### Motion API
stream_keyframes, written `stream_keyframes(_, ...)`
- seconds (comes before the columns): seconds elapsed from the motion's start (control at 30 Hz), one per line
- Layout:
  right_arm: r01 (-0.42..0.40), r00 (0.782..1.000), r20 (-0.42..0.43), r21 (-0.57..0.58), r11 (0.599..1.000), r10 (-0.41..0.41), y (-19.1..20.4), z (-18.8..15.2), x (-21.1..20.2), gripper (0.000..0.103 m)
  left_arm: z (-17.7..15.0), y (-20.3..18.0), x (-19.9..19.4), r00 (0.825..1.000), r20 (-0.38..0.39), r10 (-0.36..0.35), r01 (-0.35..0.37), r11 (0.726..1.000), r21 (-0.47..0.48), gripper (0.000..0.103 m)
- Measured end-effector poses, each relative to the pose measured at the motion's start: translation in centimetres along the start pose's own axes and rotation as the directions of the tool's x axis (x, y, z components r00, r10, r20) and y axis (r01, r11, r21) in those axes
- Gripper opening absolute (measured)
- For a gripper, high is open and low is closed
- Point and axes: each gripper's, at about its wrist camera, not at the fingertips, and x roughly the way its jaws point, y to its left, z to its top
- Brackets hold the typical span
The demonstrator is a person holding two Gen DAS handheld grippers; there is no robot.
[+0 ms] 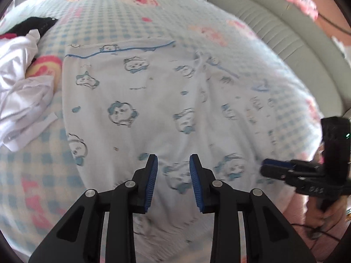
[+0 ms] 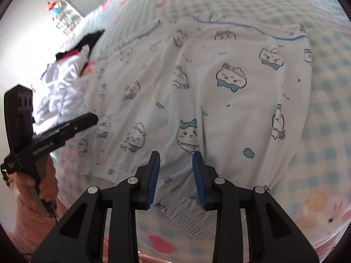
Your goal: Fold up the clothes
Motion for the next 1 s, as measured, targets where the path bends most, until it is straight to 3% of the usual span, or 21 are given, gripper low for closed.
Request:
stream_keyframes(0.07,0.042,0.999,0.008,-0.031,0.999,-0.041,0.7,-0.5,0.5,0.031,-0.5,-0.2,-0.6,1.000,0.016,-0.019,0.019,1.000,-0.021,0.032)
stream_keyframes(0.17,0.133,0.991,-0.012,-0.076,0.988,-0.134,1.3,-1.1,1.8,0.031,-1.5,0.0,0.4,0.999,-0.031,0.023,-0.025,0.998,-0.065,0.032)
stream_keyframes(0.23,0.131,0.991,0.005,-0.073,0.989,-0.131,1.1,-1.9,1.0,0.031,-2.1,1.6,-1.0,1.000,0.009,-0.030,0.031,0.987,-0.157,0.032)
stream_keyframes(0.33,0.083,0.996,0.038,-0.016,0.996,-0.083,-0.1,-3.0,-0.6,0.031,-3.1,4.5,-3.4,0.989,0.091,-0.121,0.143,0.942,-0.304,0.032)
stream_keyframes(0.4,0.037,0.998,0.041,0.032,0.999,-0.038,-0.6,-3.2,-1.1,0.031,-3.5,5.1,-4.1,0.984,0.117,-0.134,0.166,0.926,-0.340,0.032)
stream_keyframes(0.47,0.042,0.999,0.033,0.023,0.999,-0.042,0.1,-3.5,-0.8,0.031,-3.5,4.1,-3.8,0.991,0.089,-0.101,0.124,0.944,-0.304,0.032)
stream_keyframes(0.53,0.068,0.997,0.019,0.001,0.998,-0.068,0.9,-3.9,-0.2,0.031,-3.5,2.8,-3.0,0.999,0.036,-0.021,0.029,0.970,-0.242,0.032)
stream_keyframes(0.63,0.089,0.996,0.005,-0.005,0.996,-0.089,1.0,-4.6,0.0,0.031,-4.2,3.4,-2.5,1.000,-0.016,0.022,-0.025,0.968,-0.250,0.032)
stream_keyframes(0.73,0.061,0.998,0.028,0.036,0.998,-0.062,-0.1,-5.4,-1.4,0.029,-4.7,4.1,-3.1,1.000,0.008,-0.030,0.031,0.959,-0.282,0.032)
stream_keyframes(0.87,0.010,0.997,0.071,0.107,0.994,-0.018,-1.7,-5.9,-3.1,0.031,-4.6,3.3,-4.0,0.980,0.101,-0.170,0.192,0.944,-0.269,0.033)
stream_keyframes(0.93,0.032,0.997,0.059,0.108,0.994,-0.039,-2.0,-5.8,-2.7,0.031,-4.3,2.9,-3.1,0.982,0.086,-0.170,0.186,0.948,-0.258,0.033)
stream_keyframes(1.0,0.057,0.998,0.028,0.112,0.992,-0.060,-2.3,-5.8,-1.9,0.031,-4.5,2.9,-2.1,0.993,0.031,-0.113,0.118,0.959,-0.259,0.033)
